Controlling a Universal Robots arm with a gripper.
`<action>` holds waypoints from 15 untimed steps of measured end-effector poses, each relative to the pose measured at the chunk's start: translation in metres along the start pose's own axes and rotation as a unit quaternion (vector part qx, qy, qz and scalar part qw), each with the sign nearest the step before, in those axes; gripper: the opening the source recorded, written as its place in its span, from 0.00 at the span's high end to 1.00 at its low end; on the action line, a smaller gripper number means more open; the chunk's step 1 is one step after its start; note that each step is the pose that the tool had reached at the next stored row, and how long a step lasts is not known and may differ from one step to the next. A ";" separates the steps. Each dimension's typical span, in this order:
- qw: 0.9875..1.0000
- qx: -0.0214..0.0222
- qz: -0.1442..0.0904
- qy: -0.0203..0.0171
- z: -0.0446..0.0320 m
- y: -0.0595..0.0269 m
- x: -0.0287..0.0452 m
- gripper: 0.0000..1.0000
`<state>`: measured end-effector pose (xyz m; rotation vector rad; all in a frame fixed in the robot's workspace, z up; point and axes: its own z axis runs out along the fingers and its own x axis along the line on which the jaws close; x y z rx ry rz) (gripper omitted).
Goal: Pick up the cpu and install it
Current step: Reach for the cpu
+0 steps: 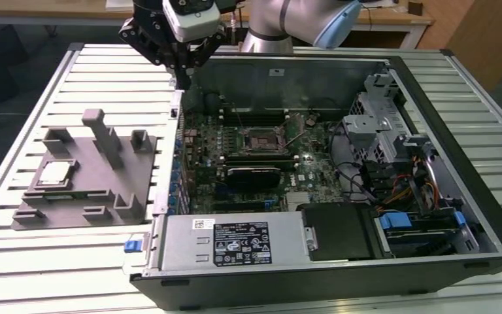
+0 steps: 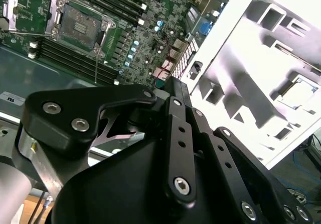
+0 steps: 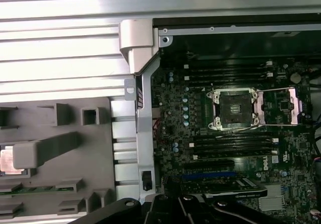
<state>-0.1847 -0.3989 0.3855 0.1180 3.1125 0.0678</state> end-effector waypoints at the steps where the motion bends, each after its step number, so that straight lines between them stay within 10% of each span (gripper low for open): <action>1: 1.000 0.000 0.000 0.000 0.0001 -0.0001 0.0006 0.89; 15: 1.000 0.000 0.000 0.000 0.0019 -0.0008 0.0092 0.89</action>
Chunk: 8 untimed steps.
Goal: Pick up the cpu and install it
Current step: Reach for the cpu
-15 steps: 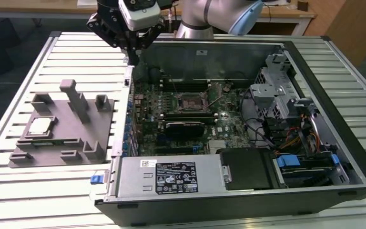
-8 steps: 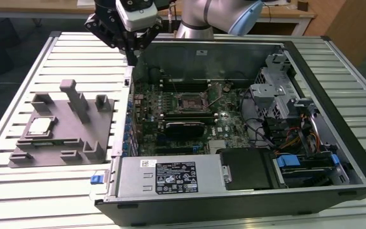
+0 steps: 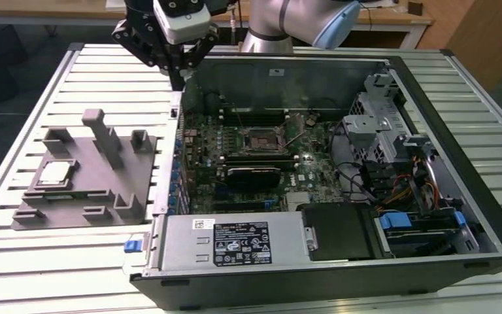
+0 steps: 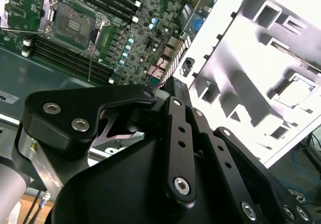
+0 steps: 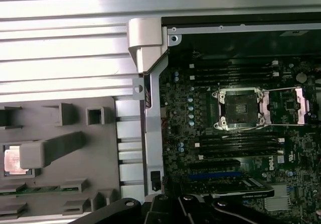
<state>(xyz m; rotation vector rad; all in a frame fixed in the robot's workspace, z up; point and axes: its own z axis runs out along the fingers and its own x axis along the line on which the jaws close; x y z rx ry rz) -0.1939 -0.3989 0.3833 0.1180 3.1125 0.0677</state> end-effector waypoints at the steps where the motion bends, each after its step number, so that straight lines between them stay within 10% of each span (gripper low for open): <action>1: 1.000 0.000 0.000 0.000 0.0001 -0.0001 0.0006 0.89; 8: 1.000 0.000 0.000 0.000 0.0009 -0.0005 0.0055 0.89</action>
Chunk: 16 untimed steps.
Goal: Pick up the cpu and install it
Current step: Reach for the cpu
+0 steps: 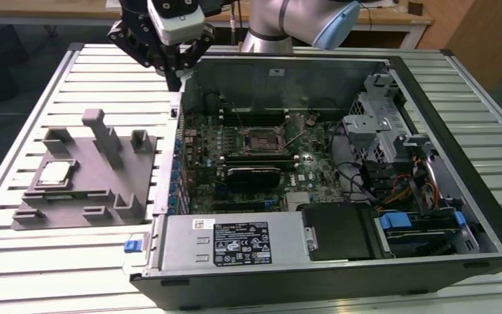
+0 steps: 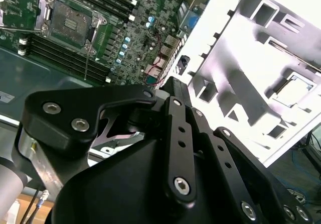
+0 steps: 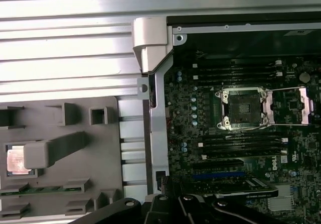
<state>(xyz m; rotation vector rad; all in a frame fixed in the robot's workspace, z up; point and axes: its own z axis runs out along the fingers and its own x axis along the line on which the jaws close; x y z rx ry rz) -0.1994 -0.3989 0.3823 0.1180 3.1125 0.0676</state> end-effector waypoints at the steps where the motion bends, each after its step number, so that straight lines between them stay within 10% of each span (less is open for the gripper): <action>1: 1.000 0.000 0.000 0.000 0.0002 -0.0001 0.0007 0.89; 16: 1.000 0.000 0.000 0.000 0.0017 -0.0010 0.0119 0.89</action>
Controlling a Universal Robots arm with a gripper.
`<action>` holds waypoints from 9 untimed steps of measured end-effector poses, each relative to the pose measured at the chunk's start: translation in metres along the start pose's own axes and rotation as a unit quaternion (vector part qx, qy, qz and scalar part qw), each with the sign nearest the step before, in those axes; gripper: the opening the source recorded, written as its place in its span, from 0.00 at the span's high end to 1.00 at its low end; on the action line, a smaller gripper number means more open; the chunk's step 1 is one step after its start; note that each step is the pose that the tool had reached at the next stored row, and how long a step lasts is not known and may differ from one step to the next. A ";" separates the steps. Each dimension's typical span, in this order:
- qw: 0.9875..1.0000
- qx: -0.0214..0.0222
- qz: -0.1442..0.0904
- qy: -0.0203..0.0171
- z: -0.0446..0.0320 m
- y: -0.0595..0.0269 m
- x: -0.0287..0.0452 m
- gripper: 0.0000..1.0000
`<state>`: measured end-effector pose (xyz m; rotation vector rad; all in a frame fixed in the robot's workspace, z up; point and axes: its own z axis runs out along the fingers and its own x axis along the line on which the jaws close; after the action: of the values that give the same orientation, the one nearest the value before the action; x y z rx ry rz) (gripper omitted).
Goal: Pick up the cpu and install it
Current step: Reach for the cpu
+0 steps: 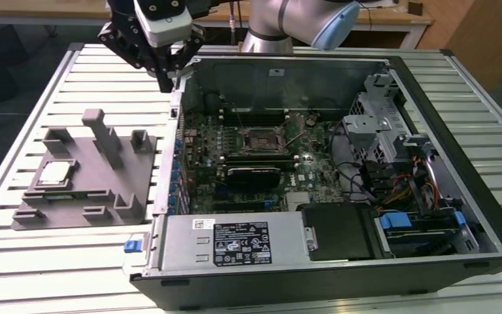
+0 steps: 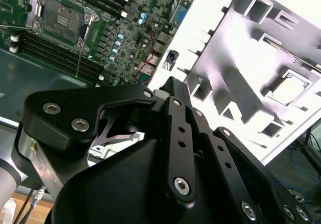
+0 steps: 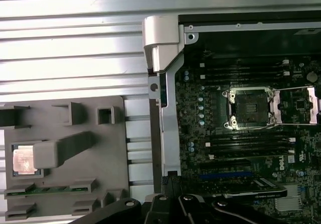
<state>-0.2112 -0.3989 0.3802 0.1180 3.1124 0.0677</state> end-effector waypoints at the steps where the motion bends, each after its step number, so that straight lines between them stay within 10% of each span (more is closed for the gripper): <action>1: 1.000 0.000 0.000 0.000 0.0001 -0.0001 0.0007 0.89; 9: 1.000 0.000 0.000 0.000 0.0012 -0.0006 0.0063 0.89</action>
<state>-0.2175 -0.3990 0.3789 0.1179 3.1125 0.0676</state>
